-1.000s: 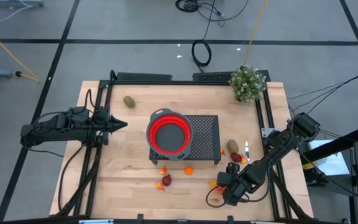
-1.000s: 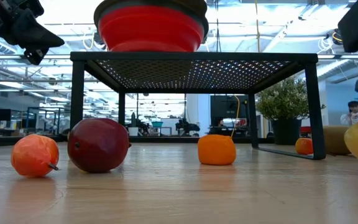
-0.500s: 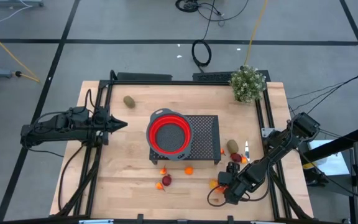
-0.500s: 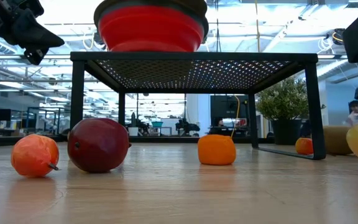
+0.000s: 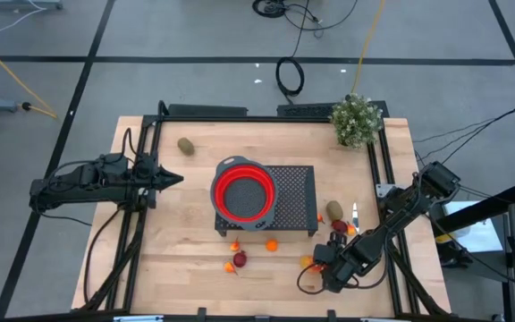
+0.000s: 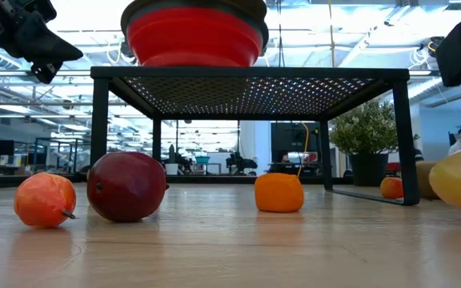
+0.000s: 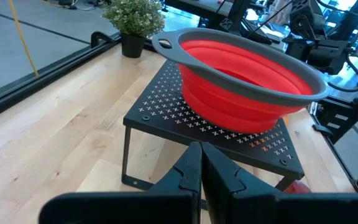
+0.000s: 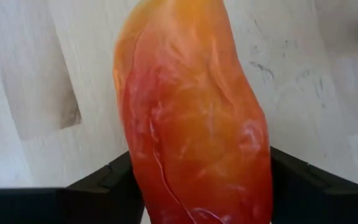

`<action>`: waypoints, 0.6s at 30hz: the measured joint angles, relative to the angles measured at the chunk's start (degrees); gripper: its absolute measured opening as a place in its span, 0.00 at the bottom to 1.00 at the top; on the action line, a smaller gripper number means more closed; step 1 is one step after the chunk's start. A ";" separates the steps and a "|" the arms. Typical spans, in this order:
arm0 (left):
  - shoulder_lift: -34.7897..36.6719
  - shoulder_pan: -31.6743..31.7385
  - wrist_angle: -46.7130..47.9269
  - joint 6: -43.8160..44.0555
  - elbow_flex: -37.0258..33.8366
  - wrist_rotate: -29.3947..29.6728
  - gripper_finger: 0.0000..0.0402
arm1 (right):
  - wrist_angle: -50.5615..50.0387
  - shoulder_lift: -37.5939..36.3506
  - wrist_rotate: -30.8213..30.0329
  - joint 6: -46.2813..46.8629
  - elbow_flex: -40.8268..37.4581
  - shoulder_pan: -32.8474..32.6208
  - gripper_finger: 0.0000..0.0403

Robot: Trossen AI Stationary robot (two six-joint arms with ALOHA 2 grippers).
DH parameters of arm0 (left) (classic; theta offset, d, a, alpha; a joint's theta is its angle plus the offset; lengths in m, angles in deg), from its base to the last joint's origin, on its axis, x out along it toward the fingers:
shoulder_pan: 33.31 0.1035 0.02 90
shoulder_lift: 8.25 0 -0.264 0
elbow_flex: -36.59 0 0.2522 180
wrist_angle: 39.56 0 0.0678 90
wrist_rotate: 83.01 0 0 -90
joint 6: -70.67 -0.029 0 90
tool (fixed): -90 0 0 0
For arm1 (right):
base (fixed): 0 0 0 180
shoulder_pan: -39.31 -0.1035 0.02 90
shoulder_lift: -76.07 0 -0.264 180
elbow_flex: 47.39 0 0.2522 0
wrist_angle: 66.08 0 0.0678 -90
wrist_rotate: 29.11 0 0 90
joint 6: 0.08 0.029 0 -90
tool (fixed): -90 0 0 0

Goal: Pick & Place Fruit
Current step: Put the mango into the red colander on the shelf

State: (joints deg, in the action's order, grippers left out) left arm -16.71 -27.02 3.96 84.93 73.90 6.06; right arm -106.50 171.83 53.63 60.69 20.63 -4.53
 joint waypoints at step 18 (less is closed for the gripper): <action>-0.05 0.00 0.00 2.90 -0.02 0.00 0.02 | 3.39 0.09 2.53 5.17 5.35 0.02 0.56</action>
State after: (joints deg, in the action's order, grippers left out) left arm -16.76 -27.02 3.96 87.83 73.88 6.06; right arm -103.11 171.92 56.15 65.86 25.99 -4.51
